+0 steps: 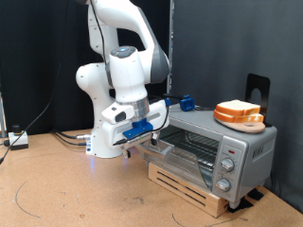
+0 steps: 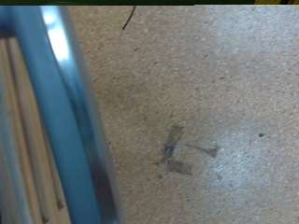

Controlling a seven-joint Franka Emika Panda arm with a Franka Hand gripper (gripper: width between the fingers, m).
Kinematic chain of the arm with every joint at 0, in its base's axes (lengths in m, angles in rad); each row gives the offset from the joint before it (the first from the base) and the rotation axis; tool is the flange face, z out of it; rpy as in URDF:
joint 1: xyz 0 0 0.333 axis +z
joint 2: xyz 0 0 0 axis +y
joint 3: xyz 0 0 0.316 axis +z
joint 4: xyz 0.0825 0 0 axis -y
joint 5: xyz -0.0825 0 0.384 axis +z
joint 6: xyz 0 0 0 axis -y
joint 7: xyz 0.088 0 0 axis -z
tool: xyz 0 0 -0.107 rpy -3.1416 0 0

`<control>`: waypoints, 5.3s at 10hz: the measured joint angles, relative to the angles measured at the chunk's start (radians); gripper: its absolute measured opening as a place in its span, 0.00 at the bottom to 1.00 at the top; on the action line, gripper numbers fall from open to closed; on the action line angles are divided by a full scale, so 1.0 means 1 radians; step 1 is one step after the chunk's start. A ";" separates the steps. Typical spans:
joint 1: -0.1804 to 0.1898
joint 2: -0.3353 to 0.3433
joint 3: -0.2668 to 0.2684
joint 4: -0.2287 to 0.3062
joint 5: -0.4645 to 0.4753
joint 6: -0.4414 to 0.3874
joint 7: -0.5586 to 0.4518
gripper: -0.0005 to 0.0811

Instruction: Make a piece of toast with the oven

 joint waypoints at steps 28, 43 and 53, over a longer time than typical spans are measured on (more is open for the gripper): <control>-0.173 0.317 -0.006 0.241 0.134 -0.079 -0.209 0.99; -0.240 0.049 -0.019 0.376 0.254 -0.994 -0.689 0.99; -0.211 -0.240 0.072 0.271 0.172 -1.044 -1.166 0.99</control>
